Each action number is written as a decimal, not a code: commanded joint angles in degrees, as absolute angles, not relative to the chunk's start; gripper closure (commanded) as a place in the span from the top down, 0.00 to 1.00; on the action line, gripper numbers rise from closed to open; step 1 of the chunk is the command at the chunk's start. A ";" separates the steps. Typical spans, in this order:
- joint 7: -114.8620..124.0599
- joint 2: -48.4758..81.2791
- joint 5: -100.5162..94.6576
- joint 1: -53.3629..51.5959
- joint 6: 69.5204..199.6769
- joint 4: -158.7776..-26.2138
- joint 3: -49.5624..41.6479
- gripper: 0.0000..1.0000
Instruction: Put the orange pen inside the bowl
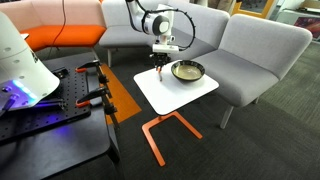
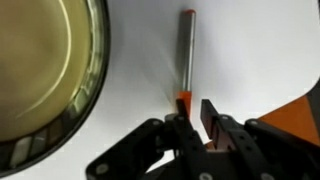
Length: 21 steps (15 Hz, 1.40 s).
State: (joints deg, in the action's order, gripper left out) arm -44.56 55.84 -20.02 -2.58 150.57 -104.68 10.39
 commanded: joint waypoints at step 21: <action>-38.35 55.74 -21.51 -3.43 150.51 -104.62 8.03 0.75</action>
